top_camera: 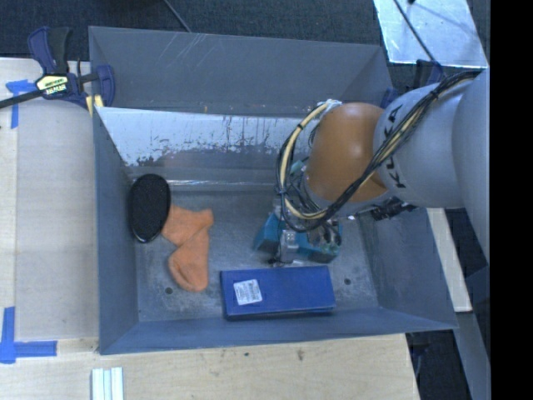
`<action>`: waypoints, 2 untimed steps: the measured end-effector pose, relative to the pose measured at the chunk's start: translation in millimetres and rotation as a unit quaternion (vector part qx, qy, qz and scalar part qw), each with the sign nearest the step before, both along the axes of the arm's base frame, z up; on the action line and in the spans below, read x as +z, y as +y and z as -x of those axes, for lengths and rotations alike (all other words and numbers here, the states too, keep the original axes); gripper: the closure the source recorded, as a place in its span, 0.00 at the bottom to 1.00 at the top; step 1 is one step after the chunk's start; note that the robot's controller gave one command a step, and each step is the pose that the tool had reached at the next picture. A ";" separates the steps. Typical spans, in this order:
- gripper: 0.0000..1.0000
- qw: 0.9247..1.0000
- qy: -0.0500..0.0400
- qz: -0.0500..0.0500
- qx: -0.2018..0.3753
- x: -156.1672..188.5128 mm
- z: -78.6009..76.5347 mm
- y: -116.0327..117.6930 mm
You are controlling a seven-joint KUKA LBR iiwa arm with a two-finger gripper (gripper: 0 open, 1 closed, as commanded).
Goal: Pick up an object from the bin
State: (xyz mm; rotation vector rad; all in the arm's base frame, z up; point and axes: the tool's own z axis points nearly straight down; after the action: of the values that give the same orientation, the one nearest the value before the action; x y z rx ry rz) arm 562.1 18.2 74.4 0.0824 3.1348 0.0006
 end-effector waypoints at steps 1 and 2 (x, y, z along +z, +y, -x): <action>1.00 1.000 0.000 0.000 0.000 0.0 0.0 0.0; 1.00 1.000 -0.008 -0.001 -0.003 -0.1 15.4 -1.4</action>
Offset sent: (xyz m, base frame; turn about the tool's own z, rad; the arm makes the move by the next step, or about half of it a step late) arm -0.0256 -0.0023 -0.0044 0.0084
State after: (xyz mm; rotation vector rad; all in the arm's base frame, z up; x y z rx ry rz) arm 546.7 16.8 74.3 0.0907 3.1178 0.0032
